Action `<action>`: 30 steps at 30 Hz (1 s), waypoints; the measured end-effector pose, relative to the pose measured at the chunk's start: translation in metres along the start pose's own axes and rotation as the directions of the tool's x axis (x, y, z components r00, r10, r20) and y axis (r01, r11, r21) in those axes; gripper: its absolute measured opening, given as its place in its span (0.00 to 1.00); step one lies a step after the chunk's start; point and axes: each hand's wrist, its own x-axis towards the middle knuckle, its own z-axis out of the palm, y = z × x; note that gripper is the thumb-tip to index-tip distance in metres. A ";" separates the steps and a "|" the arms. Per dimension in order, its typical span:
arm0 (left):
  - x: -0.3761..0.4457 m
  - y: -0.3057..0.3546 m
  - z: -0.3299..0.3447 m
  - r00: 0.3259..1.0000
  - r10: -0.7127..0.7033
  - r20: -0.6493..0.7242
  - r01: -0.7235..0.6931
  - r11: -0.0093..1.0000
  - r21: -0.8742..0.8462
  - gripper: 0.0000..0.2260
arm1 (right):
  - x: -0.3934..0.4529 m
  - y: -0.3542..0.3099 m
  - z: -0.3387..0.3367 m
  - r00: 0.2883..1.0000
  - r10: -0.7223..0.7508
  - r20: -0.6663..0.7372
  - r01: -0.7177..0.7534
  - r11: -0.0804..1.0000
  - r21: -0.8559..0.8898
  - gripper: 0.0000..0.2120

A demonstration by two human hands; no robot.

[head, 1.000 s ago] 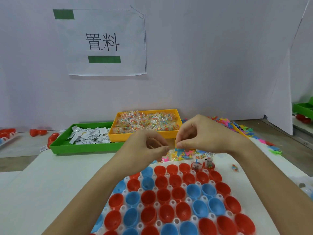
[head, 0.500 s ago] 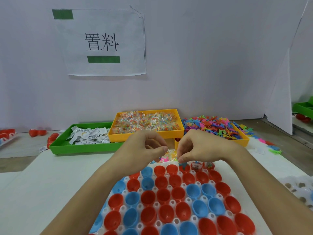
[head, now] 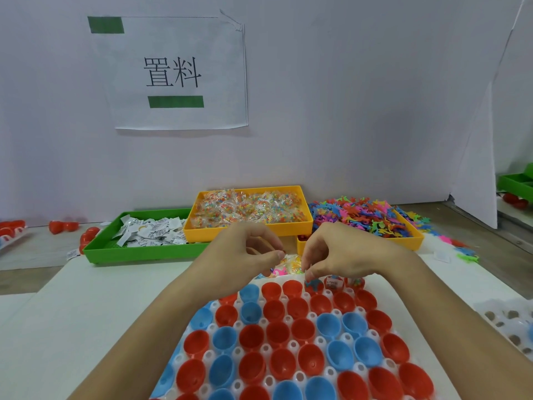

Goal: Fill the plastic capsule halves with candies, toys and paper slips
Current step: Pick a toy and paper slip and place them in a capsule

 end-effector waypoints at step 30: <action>0.001 -0.002 0.001 1.000 -0.015 0.008 0.015 1.000 0.021 0.01 | -0.002 0.060 -0.004 0.861 0.487 -0.150 -0.495 0.868 -0.024 0.12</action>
